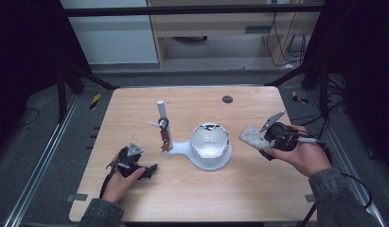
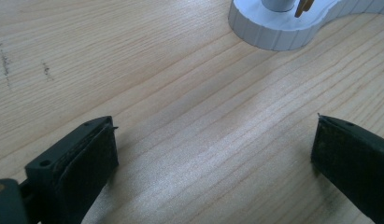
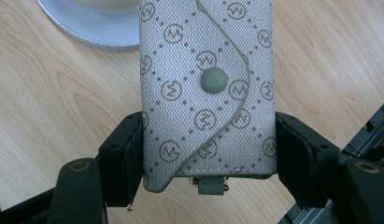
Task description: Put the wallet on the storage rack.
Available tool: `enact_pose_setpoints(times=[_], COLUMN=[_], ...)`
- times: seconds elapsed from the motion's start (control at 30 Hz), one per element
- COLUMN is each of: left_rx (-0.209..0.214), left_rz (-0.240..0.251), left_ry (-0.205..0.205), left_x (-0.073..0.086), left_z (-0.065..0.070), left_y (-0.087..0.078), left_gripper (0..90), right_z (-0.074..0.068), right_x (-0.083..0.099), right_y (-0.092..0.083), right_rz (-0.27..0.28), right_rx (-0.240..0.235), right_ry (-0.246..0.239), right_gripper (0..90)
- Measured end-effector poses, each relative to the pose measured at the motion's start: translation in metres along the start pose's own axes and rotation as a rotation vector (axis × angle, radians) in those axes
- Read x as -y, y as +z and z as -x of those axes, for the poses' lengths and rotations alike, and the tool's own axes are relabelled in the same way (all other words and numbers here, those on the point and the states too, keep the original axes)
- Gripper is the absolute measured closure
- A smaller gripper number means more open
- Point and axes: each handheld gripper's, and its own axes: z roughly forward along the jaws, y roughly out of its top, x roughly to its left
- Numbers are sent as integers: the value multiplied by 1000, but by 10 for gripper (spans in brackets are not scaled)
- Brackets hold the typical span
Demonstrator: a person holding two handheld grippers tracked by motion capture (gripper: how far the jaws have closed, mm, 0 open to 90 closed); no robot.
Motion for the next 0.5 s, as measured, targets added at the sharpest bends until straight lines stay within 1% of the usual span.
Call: enact_pose_setpoints(times=[0.3,0.5], left_rx=[0,-1], left_rz=[0,0], left_ry=[0,-1], left_x=[0,0], left_z=[0,0], left_y=[0,0], left_gripper=[0,0], right_z=[-4,-7], right_x=[-19,-28], right_y=[-12,-15], right_rz=[9,7], right_rx=[4,3], right_ry=[-36,-61], right_gripper=[312,313])
